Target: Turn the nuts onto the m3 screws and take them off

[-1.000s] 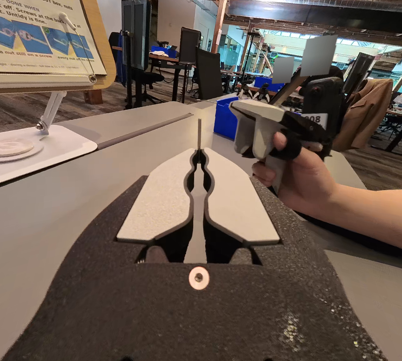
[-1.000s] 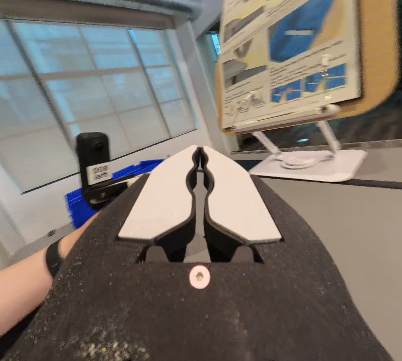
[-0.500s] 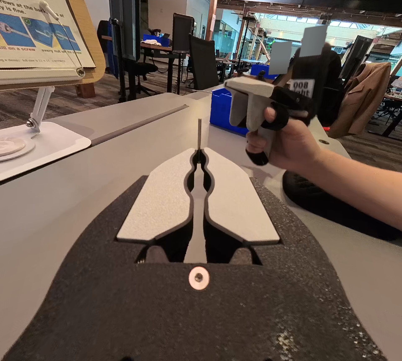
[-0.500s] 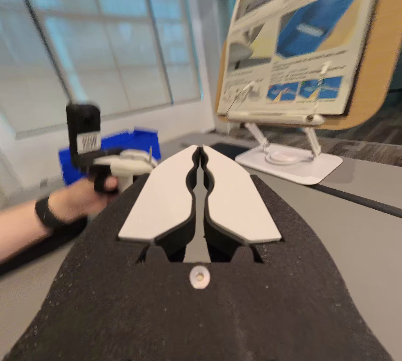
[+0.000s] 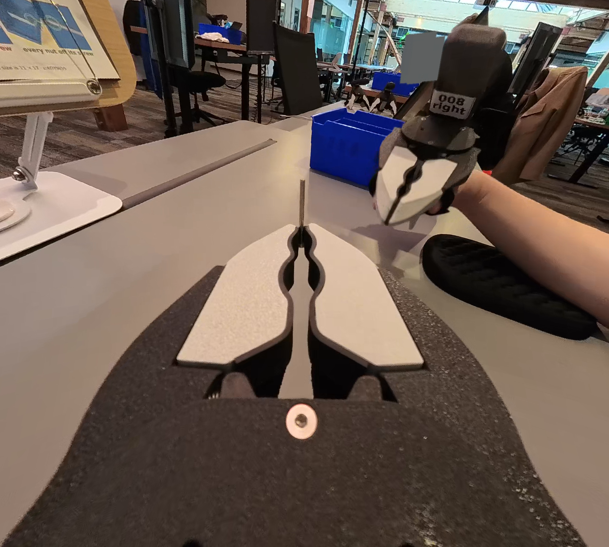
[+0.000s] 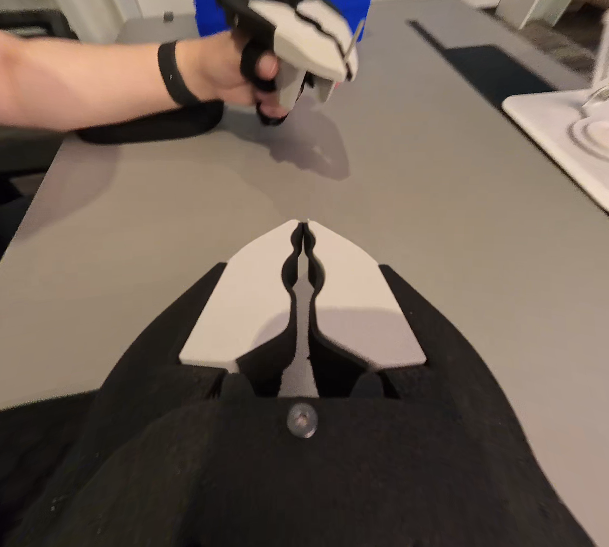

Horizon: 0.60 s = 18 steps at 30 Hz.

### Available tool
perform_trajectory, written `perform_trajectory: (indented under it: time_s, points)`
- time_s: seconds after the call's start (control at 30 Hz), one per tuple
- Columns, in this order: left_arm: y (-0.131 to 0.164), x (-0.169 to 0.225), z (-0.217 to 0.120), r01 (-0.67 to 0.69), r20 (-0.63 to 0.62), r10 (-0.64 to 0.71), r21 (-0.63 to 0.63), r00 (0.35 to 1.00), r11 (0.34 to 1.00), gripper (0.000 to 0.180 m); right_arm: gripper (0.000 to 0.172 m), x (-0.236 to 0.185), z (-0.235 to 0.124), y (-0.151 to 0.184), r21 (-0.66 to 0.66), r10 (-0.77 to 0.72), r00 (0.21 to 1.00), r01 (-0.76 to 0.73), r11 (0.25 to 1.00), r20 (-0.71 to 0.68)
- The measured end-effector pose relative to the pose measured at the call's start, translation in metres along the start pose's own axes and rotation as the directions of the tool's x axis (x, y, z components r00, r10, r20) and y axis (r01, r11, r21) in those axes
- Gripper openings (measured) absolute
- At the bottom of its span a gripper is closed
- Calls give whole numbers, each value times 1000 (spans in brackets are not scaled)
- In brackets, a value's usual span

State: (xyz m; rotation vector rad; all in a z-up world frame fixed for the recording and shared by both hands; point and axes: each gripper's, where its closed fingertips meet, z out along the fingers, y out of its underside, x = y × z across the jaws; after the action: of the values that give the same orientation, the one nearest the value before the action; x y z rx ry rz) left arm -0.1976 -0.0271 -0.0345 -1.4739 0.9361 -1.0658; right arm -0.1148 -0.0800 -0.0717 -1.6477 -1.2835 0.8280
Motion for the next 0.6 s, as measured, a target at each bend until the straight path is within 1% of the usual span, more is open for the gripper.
perform_trajectory:
  time_s: [0.1,0.23,0.37,0.47,0.6]
  points:
    - [1,0,0,4,-4,-4,-3,1000,1000,2,0,-9,5,22,-141,-23,999,27,990,28]
    - [1,1,1,6,-11,-7,-7,1000,1000,2,0,-18,11,39,-271,-28,999,39,962,45]
    - [2,1,1,8,-13,-8,-9,1000,1000,2,0,-26,17,48,-354,-81,995,97,930,60]
    - [2,1,1,9,-12,-9,-10,1000,1000,2,1,-29,18,58,-416,-88,994,108,903,66]
    - [2,0,1,10,-12,-10,-10,1000,1000,2,6,-33,21,63,-442,-82,994,107,891,75]
